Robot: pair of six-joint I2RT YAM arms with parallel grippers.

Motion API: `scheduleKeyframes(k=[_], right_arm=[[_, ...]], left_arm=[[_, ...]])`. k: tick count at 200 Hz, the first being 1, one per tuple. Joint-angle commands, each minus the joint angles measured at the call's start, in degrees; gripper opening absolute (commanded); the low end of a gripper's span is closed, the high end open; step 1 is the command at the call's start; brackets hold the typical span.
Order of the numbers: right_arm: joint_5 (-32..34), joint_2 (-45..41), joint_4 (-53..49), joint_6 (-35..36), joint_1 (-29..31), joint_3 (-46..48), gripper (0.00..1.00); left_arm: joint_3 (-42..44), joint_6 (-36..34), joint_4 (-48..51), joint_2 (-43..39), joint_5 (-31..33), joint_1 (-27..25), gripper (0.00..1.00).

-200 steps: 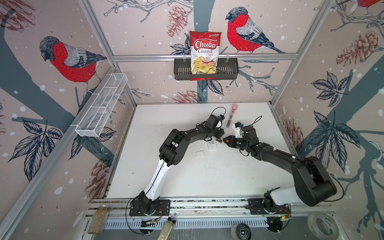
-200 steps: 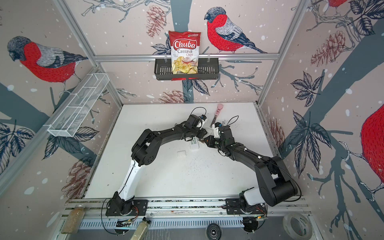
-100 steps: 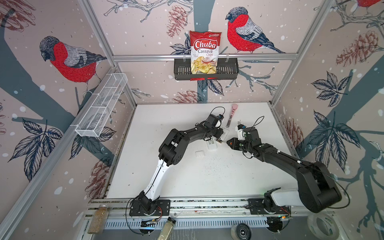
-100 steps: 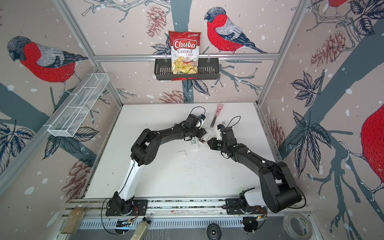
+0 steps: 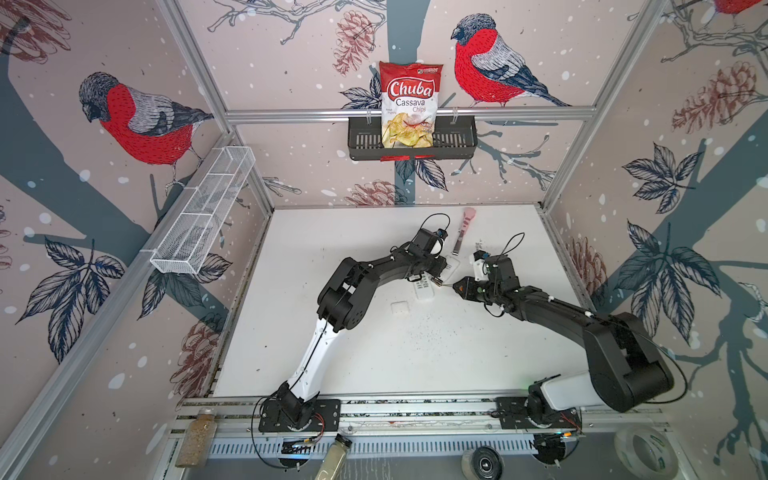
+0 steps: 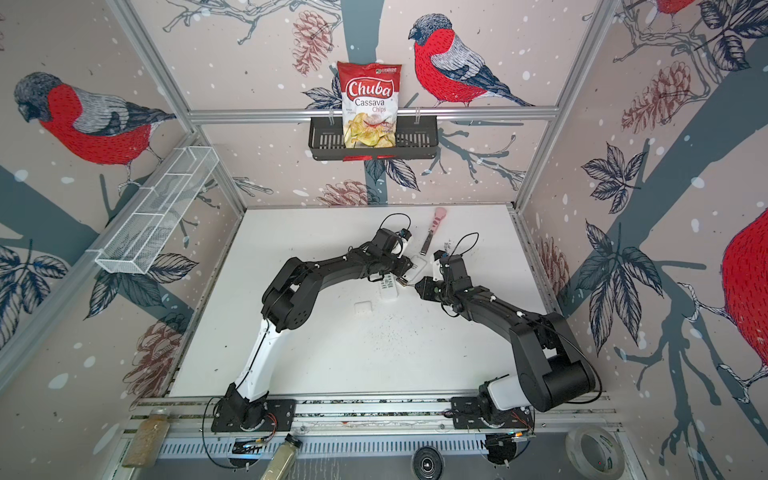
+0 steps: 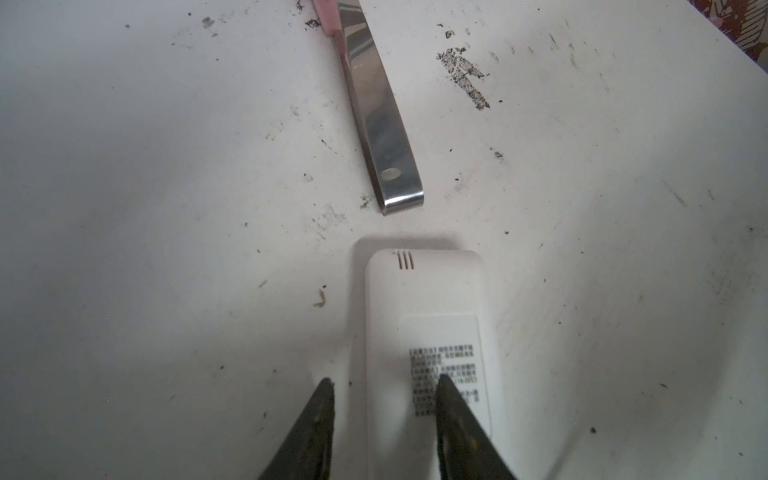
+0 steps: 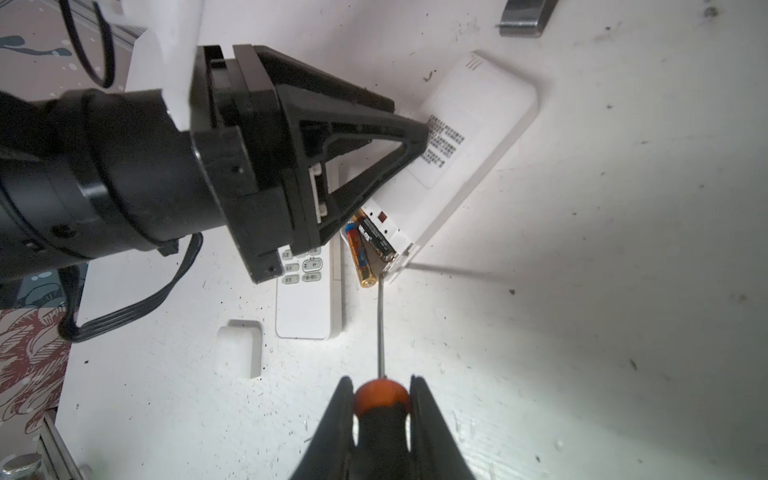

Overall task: Unload the batteries from the remote control
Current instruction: 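Lever the screwdriver tip under the batteries while the left gripper holds the remote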

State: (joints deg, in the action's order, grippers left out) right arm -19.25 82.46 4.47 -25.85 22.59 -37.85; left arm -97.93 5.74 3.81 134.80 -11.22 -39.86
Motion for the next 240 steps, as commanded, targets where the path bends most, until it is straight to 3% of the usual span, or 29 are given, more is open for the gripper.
scheduleKeyframes(k=[1, 52, 97, 240], right_arm=[[-2.0, -0.3, 3.0, -0.4, 0.5, 0.1, 0.09], [-2.9, -1.9, 3.9, -0.5, 0.9, 1.2, 0.09], [1.2, -1.3, 2.1, -0.5, 0.8, 0.0, 0.09], [3.0, 2.1, 1.2, 0.6, 1.5, -0.5, 0.09]], left_arm=[[1.1, -1.3, 13.4, 1.3, 2.2, 0.0, 0.40], [1.3, -1.1, 13.0, 1.4, 2.3, -0.1, 0.40], [1.4, -1.1, 12.8, 1.4, 2.0, -0.1, 0.40], [1.3, -1.3, 12.8, 1.3, 2.3, 0.0, 0.39]])
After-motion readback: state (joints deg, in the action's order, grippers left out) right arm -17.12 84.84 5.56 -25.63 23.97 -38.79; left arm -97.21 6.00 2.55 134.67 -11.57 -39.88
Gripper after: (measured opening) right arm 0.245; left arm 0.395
